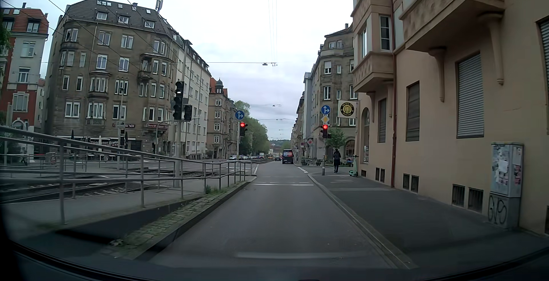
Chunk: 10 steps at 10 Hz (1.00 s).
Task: Follow the waypoints while adhering to traffic rules and regulations
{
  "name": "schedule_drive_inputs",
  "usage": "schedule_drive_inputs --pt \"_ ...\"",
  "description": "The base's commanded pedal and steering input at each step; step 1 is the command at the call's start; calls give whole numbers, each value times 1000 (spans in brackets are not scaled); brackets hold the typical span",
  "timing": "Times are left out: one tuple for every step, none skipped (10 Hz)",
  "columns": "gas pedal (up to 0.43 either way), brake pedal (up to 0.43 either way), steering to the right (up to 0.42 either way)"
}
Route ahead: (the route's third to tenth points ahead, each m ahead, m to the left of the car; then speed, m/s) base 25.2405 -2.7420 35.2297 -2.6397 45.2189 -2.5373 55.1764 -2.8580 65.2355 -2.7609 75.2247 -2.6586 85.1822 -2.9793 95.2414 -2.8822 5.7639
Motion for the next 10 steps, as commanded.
schedule_drive_inputs --pt "0 165 -4" --pt "0 165 -4" --pt "0 165 -4" --pt "0 171 -4" --pt "0 171 -4" --pt "0 171 -4" --pt "0 171 -4" --pt "0 177 -4" --pt "0 171 -4" --pt "0 177 -4"
